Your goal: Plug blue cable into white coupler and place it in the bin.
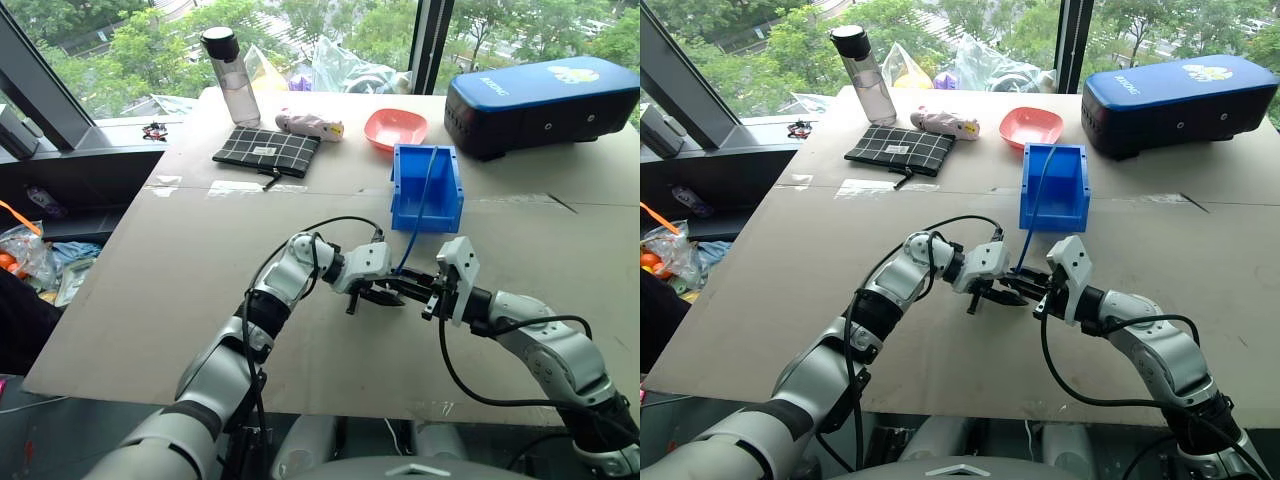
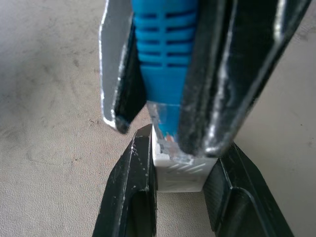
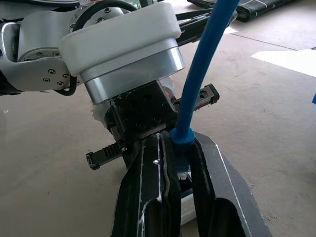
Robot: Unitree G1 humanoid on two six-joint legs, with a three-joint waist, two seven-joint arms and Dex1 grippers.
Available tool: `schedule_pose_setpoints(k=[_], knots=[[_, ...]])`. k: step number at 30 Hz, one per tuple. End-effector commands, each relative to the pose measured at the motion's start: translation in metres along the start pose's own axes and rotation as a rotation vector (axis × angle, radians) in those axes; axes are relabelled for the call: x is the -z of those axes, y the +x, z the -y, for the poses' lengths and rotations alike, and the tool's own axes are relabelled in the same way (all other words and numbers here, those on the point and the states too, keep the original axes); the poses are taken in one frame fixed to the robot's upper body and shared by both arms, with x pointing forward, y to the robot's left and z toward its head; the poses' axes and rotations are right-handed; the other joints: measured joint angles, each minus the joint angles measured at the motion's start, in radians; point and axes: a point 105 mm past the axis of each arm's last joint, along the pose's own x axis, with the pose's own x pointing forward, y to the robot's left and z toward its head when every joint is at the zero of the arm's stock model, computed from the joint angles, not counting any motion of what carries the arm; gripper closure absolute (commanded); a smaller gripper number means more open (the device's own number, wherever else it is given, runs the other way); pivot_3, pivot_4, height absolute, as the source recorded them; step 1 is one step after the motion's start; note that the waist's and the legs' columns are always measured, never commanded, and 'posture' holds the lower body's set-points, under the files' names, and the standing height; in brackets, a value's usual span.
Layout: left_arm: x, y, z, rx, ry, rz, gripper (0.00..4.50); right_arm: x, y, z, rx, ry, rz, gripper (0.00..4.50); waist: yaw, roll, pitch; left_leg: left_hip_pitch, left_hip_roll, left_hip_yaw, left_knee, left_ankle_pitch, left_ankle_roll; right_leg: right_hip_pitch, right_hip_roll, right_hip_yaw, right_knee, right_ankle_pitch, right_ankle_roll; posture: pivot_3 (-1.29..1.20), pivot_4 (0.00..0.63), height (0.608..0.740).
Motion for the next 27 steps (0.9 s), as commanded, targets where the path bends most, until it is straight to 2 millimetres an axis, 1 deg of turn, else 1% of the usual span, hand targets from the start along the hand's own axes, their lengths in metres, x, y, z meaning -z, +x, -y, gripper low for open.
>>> schedule_pose_setpoints(k=[1,5,12,17,27], knots=[[-0.007,0.000,-0.001,0.015,0.028,0.003,3.89,-0.002,-0.004,0.000,-0.009,-0.020,0.005,4.50,0.000,0.000,0.000,0.000,0.000,0.000,0.000,0.000,0.000,0.000,0.000,0.000,0.000,0.000,0.000,0.00,0.150,0.740],[-0.008,-0.001,0.000,0.027,0.035,0.004,3.89,0.001,-0.006,0.006,0.000,-0.030,-0.015,4.50,0.000,0.000,0.000,0.000,0.000,0.000,0.000,0.001,-0.001,0.000,0.000,0.000,0.000,0.000,0.000,0.00,0.150,0.740],[-0.010,-0.002,-0.001,0.034,0.046,0.003,3.89,0.016,-0.007,0.015,0.006,-0.068,-0.095,4.50,0.000,0.000,0.000,0.000,0.000,0.000,0.000,0.001,-0.001,0.000,0.000,0.000,0.000,0.000,0.000,0.00,0.150,0.740],[-0.011,-0.003,-0.001,0.034,0.050,0.006,3.89,0.016,-0.009,0.023,0.013,-0.087,-0.118,4.50,0.000,0.000,0.000,0.000,0.000,0.000,0.000,0.001,-0.002,0.000,0.000,0.000,0.000,0.000,0.000,0.00,0.150,0.740],[-0.011,-0.004,-0.002,0.030,0.053,0.004,3.89,0.013,-0.014,0.025,-0.028,-0.089,-0.165,4.50,0.000,0.000,0.000,0.000,0.000,0.000,0.000,0.001,-0.002,0.000,0.000,0.000,0.000,0.000,0.000,0.00,0.150,0.740]])
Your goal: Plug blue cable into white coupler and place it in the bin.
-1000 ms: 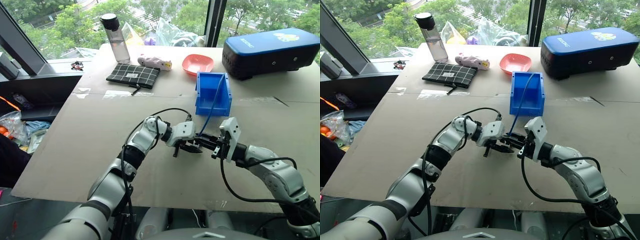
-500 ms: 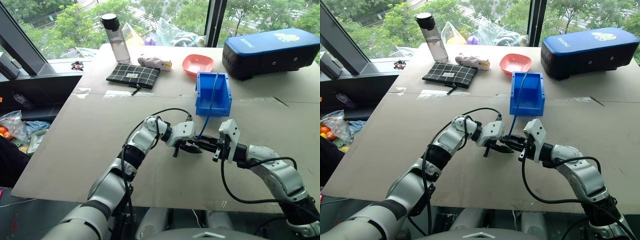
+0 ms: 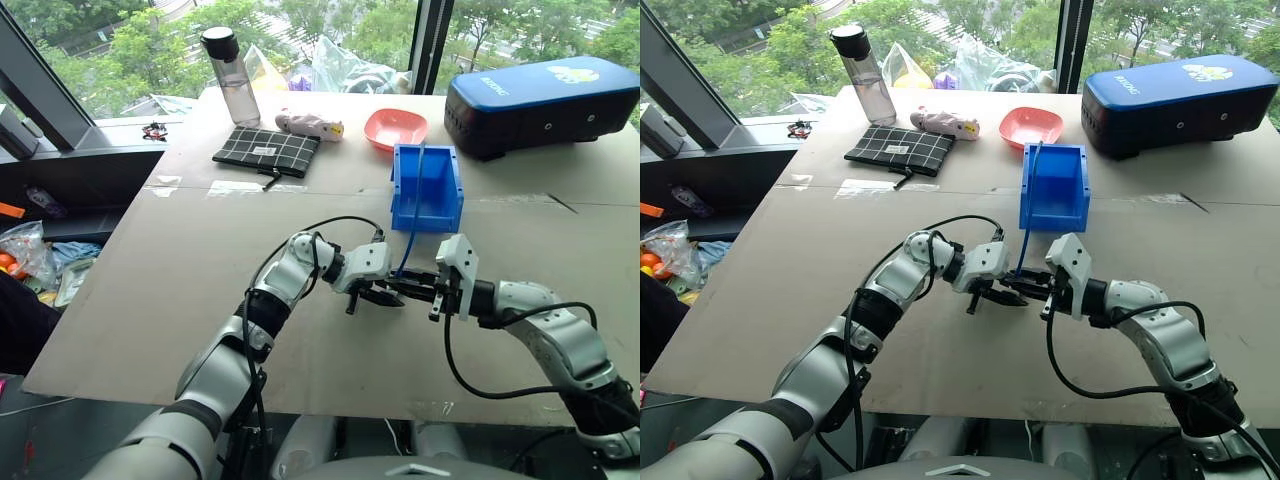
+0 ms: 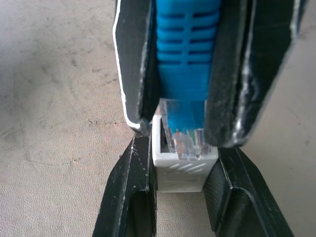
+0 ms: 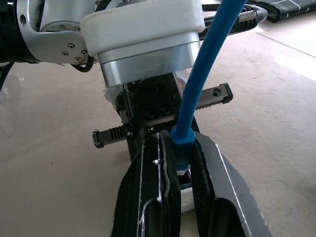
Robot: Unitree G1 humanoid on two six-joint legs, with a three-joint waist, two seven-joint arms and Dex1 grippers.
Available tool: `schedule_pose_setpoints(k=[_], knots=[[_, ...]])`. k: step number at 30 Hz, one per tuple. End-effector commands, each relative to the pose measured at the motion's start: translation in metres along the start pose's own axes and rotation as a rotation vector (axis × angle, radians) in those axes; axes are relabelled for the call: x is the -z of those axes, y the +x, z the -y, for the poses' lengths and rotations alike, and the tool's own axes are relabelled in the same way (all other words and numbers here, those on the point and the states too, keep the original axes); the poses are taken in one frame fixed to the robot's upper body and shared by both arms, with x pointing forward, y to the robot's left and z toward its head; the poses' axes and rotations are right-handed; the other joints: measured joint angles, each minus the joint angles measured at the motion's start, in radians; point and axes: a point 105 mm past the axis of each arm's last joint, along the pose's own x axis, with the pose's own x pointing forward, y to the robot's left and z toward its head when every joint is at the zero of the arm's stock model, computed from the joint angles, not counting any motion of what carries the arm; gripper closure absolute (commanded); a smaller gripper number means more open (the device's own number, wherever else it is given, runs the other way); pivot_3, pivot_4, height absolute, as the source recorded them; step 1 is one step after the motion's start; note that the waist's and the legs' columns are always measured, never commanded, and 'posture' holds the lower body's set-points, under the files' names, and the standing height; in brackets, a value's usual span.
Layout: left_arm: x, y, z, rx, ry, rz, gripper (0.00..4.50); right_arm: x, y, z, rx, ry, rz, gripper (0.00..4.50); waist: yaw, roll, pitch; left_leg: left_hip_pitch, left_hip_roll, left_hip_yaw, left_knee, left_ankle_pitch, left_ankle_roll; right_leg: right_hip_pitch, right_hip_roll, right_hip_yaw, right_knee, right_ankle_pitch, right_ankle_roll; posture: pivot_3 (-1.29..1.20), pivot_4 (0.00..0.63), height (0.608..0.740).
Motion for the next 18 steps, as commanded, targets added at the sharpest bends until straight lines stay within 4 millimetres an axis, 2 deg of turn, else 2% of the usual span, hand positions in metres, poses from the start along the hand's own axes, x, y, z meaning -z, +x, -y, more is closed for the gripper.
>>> schedule_pose_setpoints(k=[1,7,11,18], knots=[[-0.010,-0.003,-0.002,0.021,0.050,0.007,3.89,0.015,-0.009,0.014,0.056,0.018,-0.087,4.50,0.000,0.000,0.000,0.000,0.000,0.000,0.000,0.000,0.000,0.000,0.000,0.000,0.000,0.000,0.000,0.00,0.150,0.740],[-0.011,-0.004,-0.003,0.021,0.053,0.006,3.89,0.015,-0.009,0.019,0.059,0.010,-0.105,4.50,0.000,0.000,0.000,0.000,0.000,0.000,0.000,0.000,0.000,0.000,0.000,0.000,0.000,0.000,0.000,0.00,0.150,0.740],[-0.011,-0.004,-0.004,0.019,0.055,0.005,3.89,0.016,-0.003,0.012,0.018,-0.032,-0.136,4.50,0.000,0.000,0.000,0.000,0.000,0.000,0.000,0.000,0.000,0.000,0.000,0.000,0.000,0.000,0.000,0.00,0.150,0.740],[-0.013,-0.003,-0.005,0.022,0.058,0.007,3.89,0.037,0.005,0.001,-0.068,-0.162,-0.273,4.50,-0.001,0.000,0.000,0.000,0.000,0.000,0.000,0.000,0.000,0.000,0.000,0.000,0.000,0.000,0.000,0.00,0.150,0.740]])
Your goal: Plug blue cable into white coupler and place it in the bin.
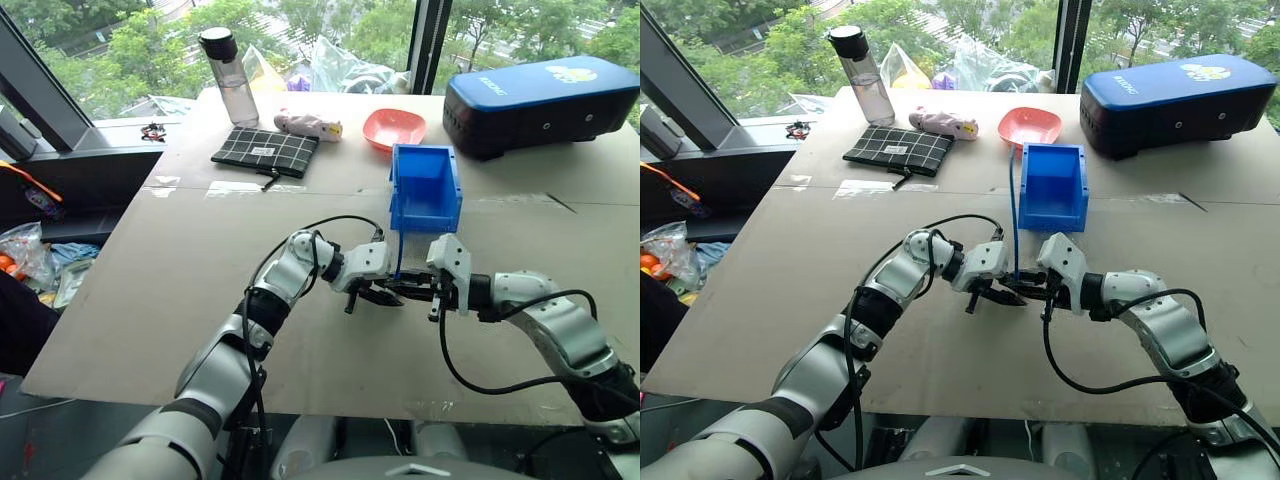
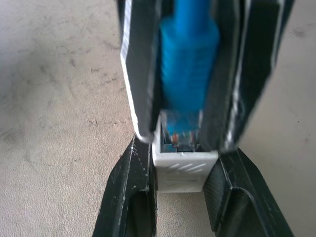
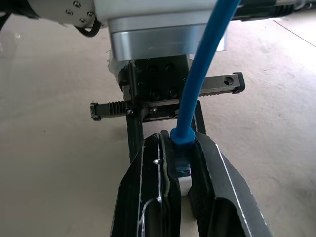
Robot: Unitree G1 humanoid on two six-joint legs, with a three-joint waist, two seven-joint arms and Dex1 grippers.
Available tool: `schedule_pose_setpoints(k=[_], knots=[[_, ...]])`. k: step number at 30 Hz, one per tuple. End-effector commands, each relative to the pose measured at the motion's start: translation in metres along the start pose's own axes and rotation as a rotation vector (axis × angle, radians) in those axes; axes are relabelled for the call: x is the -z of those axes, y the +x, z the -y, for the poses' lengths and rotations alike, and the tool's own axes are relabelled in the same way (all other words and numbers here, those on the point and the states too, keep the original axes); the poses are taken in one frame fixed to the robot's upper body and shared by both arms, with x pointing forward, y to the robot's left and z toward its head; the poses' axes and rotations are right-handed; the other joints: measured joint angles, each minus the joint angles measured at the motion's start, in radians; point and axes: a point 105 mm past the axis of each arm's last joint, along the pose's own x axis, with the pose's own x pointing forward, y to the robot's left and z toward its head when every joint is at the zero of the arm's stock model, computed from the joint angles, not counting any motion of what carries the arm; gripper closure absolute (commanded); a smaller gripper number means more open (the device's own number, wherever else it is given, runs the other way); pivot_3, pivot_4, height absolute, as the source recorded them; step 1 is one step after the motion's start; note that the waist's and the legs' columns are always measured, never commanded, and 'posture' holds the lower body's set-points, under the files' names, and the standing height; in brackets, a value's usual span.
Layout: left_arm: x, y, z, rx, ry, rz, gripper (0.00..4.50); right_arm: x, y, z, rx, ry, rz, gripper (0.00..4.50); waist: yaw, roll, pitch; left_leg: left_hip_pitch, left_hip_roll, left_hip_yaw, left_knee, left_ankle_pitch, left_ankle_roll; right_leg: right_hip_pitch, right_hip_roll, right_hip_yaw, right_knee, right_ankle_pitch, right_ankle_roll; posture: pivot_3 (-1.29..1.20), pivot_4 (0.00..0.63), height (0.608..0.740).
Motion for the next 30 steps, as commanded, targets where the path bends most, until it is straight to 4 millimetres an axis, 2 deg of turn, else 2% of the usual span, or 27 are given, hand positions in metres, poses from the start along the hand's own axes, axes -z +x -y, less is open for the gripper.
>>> schedule_pose_setpoints(k=[1,7,10,11,12,13,15,16,17,18,21,22,25,27,30], knots=[[-0.014,-0.001,-0.004,0.015,0.056,0.019,3.89,0.037,0.003,-0.005,-0.027,0.012,-0.154,4.50,-0.001,0.000,0.000,0.000,0.000,0.000,0.000,0.000,0.000,0.000,0.000,0.000,0.000,0.000,0.000,0.00,0.150,0.740],[-0.015,0.000,-0.003,0.014,0.060,0.028,3.89,0.051,0.004,-0.008,-0.042,0.041,-0.167,4.50,-0.004,-0.001,-0.001,0.001,0.000,0.000,0.000,0.000,0.000,0.001,0.000,0.000,0.000,0.000,0.000,0.00,0.150,0.740],[-0.021,-0.004,-0.003,-0.004,0.041,0.067,3.89,0.032,0.002,-0.002,0.006,0.078,-0.046,4.50,-0.006,-0.002,-0.002,0.002,0.000,0.000,0.000,0.000,0.000,0.001,0.000,0.000,0.000,0.000,0.000,0.00,0.150,0.740],[-0.024,-0.008,-0.002,-0.013,0.039,0.082,2.85,0.022,0.000,0.002,0.033,0.083,0.010,4.50,-0.006,-0.002,-0.002,0.002,0.000,0.000,0.000,0.000,0.000,0.001,0.000,0.000,0.000,0.000,0.000,0.00,0.150,0.740],[-0.025,-0.012,-0.001,-0.029,0.042,0.088,2.74,0.013,-0.003,0.006,0.060,0.090,0.060,4.50,-0.008,-0.002,-0.002,0.001,0.000,0.000,0.000,0.000,0.000,0.001,0.000,0.000,0.000,0.000,0.000,0.00,0.150,0.740],[-0.026,-0.016,0.000,-0.056,0.043,0.091,2.35,0.005,-0.006,0.009,0.087,0.102,0.104,4.50,-0.010,-0.002,-0.002,0.001,0.000,0.000,0.000,0.000,0.000,0.001,0.000,0.001,0.001,0.000,0.000,0.00,0.150,0.740],[-0.027,-0.034,-0.001,-0.171,0.003,0.111,1.47,-0.022,-0.016,0.014,0.094,0.175,0.215,4.50,-0.013,-0.002,-0.002,0.001,0.000,0.000,0.000,0.000,0.000,0.000,0.000,0.002,0.001,0.000,0.000,0.00,0.150,0.740],[-0.027,-0.044,0.000,-0.227,-0.021,0.118,0.69,-0.037,-0.022,0.013,0.071,0.201,0.265,4.50,-0.015,-0.001,-0.001,0.001,0.000,-0.001,0.000,0.000,0.000,-0.001,0.000,0.002,0.002,0.000,0.000,0.00,0.150,0.740],[-0.026,-0.053,0.002,-0.279,-0.035,0.118,0.37,-0.049,-0.027,0.013,0.060,0.217,0.300,4.50,-0.021,-0.001,-0.001,0.001,0.000,-0.001,-0.001,0.000,0.000,-0.001,0.000,0.003,0.002,0.000,0.000,0.00,0.150,0.740],[-0.025,-0.064,0.006,-0.337,-0.048,0.116,0.04,-0.062,-0.031,0.019,0.075,0.219,0.328,4.50,-0.021,-0.001,-0.001,0.000,0.001,-0.002,-0.001,0.000,0.000,-0.003,-0.001,0.006,0.003,0.000,0.000,0.00,0.150,0.740],[-0.030,-0.090,0.011,-0.574,-0.092,0.188,0.04,-0.090,-0.037,0.045,0.148,0.208,0.358,4.50,-0.032,0.001,0.000,0.002,0.000,-0.007,-0.002,-0.002,-0.003,-0.004,0.000,0.011,0.003,0.001,-0.001,0.00,0.150,0.740],[-0.033,-0.096,0.015,-0.616,-0.090,0.204,0.04,-0.096,-0.037,0.058,0.188,0.225,0.353,4.50,-0.029,0.001,0.000,0.003,0.000,-0.008,-0.002,-0.003,-0.003,-0.004,0.000,0.010,0.003,0.000,-0.001,0.00,0.150,0.740],[-0.054,-0.108,0.029,-0.696,-0.134,0.296,0.04,-0.111,-0.035,0.115,0.349,0.345,0.330,4.50,-0.020,0.001,0.000,0.003,0.000,-0.010,-0.002,-0.004,-0.004,-0.003,0.001,0.008,0.003,0.000,-0.001,0.00,0.150,0.740],[-0.065,-0.111,0.034,-0.729,-0.156,0.341,0.04,-0.113,-0.031,0.139,0.401,0.366,0.294,4.50,-0.006,0.001,0.000,0.003,0.000,-0.011,-0.002,-0.003,-0.006,-0.003,0.001,0.006,0.002,0.000,-0.001,0.00,0.150,0.740],[-0.071,-0.113,0.036,-0.773,-0.173,0.359,0.04,-0.098,-0.020,0.163,0.426,0.415,0.206,4.50,0.001,0.001,0.000,0.002,-0.001,-0.011,-0.002,-0.003,-0.006,-0.003,0.002,0.005,0.000,0.001,-0.002,0.00,0.150,0.740]])
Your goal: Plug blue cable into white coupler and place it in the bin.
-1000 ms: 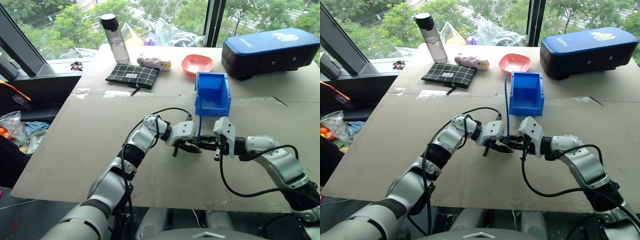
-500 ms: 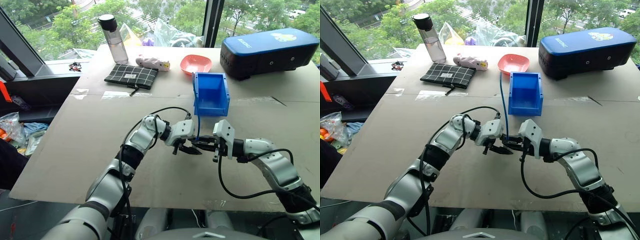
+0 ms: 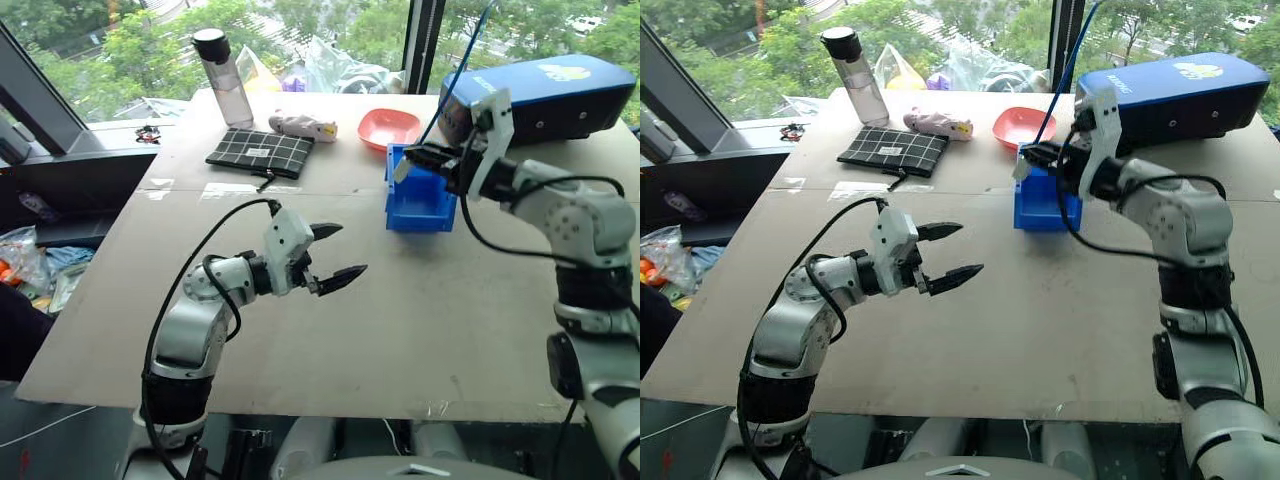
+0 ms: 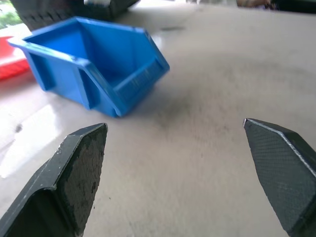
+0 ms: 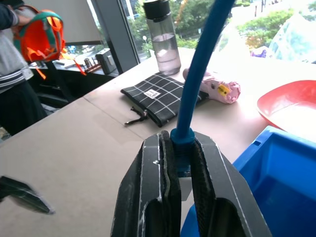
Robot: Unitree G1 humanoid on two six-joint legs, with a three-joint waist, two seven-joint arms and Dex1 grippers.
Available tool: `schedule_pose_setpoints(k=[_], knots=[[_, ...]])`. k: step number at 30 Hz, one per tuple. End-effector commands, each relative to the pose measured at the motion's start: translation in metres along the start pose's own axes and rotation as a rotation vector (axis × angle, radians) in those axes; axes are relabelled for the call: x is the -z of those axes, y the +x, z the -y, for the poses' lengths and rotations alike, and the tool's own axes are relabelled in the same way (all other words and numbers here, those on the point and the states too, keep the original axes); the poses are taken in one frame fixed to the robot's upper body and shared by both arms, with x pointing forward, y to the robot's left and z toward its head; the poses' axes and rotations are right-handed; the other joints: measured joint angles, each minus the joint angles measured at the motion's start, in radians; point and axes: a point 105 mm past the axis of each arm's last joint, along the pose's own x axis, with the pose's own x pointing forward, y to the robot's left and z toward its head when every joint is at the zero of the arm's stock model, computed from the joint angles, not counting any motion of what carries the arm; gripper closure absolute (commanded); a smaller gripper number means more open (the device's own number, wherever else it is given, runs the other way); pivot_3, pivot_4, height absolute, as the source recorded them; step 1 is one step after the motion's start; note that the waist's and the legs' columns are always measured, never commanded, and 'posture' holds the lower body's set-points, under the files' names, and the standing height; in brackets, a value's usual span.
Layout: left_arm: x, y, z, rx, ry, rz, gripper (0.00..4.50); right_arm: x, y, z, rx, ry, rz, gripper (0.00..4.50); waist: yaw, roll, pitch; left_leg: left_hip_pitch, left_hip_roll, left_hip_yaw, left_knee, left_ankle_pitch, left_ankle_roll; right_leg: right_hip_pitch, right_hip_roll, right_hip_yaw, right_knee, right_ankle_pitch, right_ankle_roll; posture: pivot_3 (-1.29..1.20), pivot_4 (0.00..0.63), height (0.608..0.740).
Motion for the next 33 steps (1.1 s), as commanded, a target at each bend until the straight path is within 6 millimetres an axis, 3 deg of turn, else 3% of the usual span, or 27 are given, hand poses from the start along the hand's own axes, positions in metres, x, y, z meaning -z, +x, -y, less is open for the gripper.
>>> schedule_pose_setpoints(k=[1,4,5,6,8,10,12,15,18,22,26,29,33], knots=[[-0.015,-0.002,0.004,-0.046,-0.003,0.045,0.00,0.015,0.012,0.030,0.075,0.042,-0.086,3.80,0.002,0.000,0.000,0.000,0.000,0.000,0.000,0.000,0.000,0.000,0.001,0.000,0.000,0.000,0.000,0.00,0.150,0.740],[-0.018,-0.001,0.004,-0.068,-0.012,0.050,0.00,0.028,0.018,0.044,0.104,0.021,-0.159,2.84,0.000,0.000,0.000,-0.001,0.000,0.002,-0.001,0.000,0.000,0.000,0.002,0.001,-0.001,0.000,0.000,0.00,0.150,0.740],[-0.018,-0.001,0.004,-0.073,-0.009,0.049,0.00,0.028,0.018,0.047,0.111,0.018,-0.162,2.25,-0.002,0.000,0.000,-0.001,0.000,0.002,-0.001,0.000,0.000,0.000,0.002,0.001,-0.001,0.000,0.000,0.00,0.150,0.740],[-0.019,-0.001,0.004,-0.077,-0.010,0.050,0.00,0.025,0.018,0.048,0.111,0.018,-0.159,1.58,-0.004,0.000,0.000,-0.001,0.000,0.002,-0.001,0.000,0.000,-0.001,0.002,0.001,-0.001,0.000,0.000,0.00,0.150,0.740],[-0.020,-0.002,0.004,-0.088,-0.012,0.050,0.00,0.014,0.011,0.051,0.126,0.017,-0.114,0.78,-0.011,0.000,0.000,-0.001,0.000,0.002,-0.001,0.000,0.000,-0.001,0.002,0.001,-0.001,0.000,0.000,0.00,0.150,0.740],[-0.022,-0.003,0.005,-0.093,-0.016,0.054,0.00,0.005,-0.005,0.048,0.112,-0.105,-0.062,0.10,-0.013,0.000,0.000,-0.001,0.000,0.001,-0.001,0.000,0.000,-0.001,0.002,0.001,-0.001,0.000,0.000,0.00,0.150,0.740],[-0.022,-0.005,0.005,-0.095,-0.025,0.050,0.00,0.006,-0.024,0.035,0.066,-0.284,-0.034,0.04,-0.005,0.000,0.000,-0.002,0.000,-0.001,-0.001,0.000,0.000,-0.001,0.002,-0.001,-0.001,0.000,0.000,0.00,0.150,0.740],[-0.019,-0.013,0.001,-0.103,-0.060,0.023,0.00,0.008,-0.063,0.003,-0.031,-0.335,0.074,0.04,-0.005,0.001,0.000,-0.002,0.000,-0.003,-0.001,-0.001,-0.001,0.000,0.002,-0.002,-0.002,0.000,0.000,0.00,0.150,0.740],[-0.013,-0.023,0.000,-0.097,-0.092,-0.014,0.00,0.026,-0.104,-0.012,-0.026,-0.410,0.072,0.04,-0.002,0.001,0.000,-0.001,0.001,-0.003,-0.001,-0.002,-0.002,0.000,0.002,0.000,-0.001,0.000,0.000,0.00,0.150,0.740],[0.002,-0.048,0.008,-0.085,-0.127,-0.101,0.00,0.065,-0.162,-0.006,0.050,-0.505,-0.054,0.04,-0.005,0.003,0.000,0.001,0.001,0.000,-0.001,-0.004,0.001,0.001,0.002,0.003,-0.001,0.000,0.000,0.00,0.150,0.740],[0.027,-0.082,0.026,-0.062,-0.178,-0.232,0.00,0.100,-0.227,0.001,0.110,-0.431,-0.186,0.04,0.005,0.005,0.000,0.003,0.003,0.002,0.000,-0.005,0.001,0.002,0.004,0.004,-0.001,0.001,-0.002,0.00,0.150,0.740],[0.035,-0.098,0.030,-0.052,-0.192,-0.279,0.00,0.112,-0.255,-0.005,0.117,-0.406,-0.241,0.04,0.009,0.006,0.001,0.004,0.005,0.002,-0.002,-0.007,0.002,0.004,0.003,0.004,-0.004,-0.001,-0.004,0.00,0.150,0.740],[0.041,-0.099,0.030,-0.045,-0.204,-0.274,0.00,0.121,-0.269,-0.008,0.122,-0.390,-0.277,0.04,0.009,0.007,0.001,0.005,0.006,0.003,0.000,-0.008,0.003,0.006,0.002,0.003,-0.003,-0.003,-0.008,0.00,0.150,0.740]])
